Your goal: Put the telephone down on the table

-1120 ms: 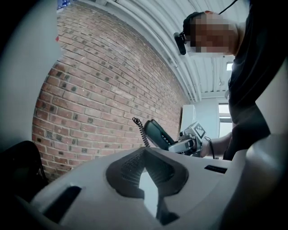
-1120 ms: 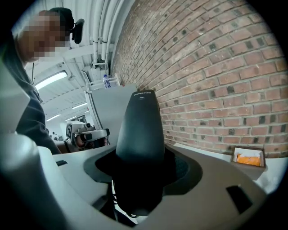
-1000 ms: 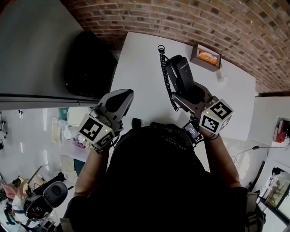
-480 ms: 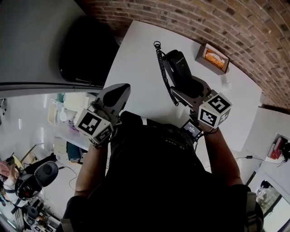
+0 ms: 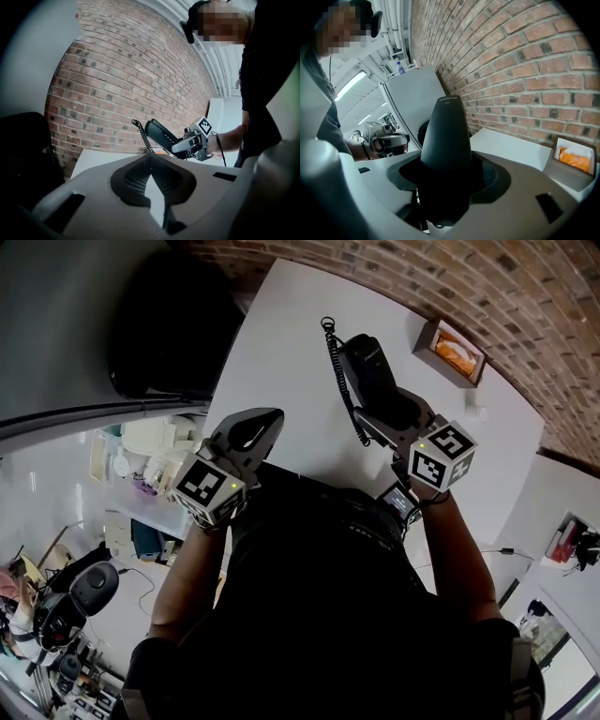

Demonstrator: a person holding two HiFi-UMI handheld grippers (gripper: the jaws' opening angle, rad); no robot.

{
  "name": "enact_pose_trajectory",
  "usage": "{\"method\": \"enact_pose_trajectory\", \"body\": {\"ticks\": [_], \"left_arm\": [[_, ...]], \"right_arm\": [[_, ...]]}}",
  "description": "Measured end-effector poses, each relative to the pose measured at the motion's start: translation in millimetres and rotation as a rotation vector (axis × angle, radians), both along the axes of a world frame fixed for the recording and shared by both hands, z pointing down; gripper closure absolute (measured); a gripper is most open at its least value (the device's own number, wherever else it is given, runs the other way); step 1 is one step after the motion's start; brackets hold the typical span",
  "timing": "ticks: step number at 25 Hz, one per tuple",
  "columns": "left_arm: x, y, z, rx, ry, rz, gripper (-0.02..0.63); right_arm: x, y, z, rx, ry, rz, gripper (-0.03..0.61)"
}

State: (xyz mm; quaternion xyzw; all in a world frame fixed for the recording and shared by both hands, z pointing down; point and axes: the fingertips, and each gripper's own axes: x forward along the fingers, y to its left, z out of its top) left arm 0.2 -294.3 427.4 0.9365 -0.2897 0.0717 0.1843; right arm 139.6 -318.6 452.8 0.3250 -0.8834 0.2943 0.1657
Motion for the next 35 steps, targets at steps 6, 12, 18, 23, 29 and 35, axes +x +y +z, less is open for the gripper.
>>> {"method": "enact_pose_trajectory", "body": {"ticks": [6, 12, 18, 23, 29, 35], "left_arm": [[4, -10, 32, -0.052, -0.019, 0.012, 0.606], [17, -8, 71, -0.119, -0.043, 0.055, 0.606], [19, -8, 92, -0.146, -0.059, 0.073, 0.606], [18, -12, 101, -0.159, -0.063, 0.068, 0.606], [25, -13, 107, -0.179, -0.051, 0.069, 0.606], [35, -12, 109, -0.175, -0.053, 0.091, 0.606]], "right_arm": [[-5, -8, 34, -0.05, 0.031, -0.007, 0.302], [-9, -9, 77, -0.102, 0.096, -0.039, 0.302], [-11, -12, 112, -0.143, 0.134, -0.049, 0.302], [-10, -9, 142, -0.184, 0.168, -0.06, 0.302], [-8, -6, 174, -0.238, 0.185, -0.051, 0.302], [-7, 0, 199, -0.263, 0.226, -0.059, 0.302]]}}
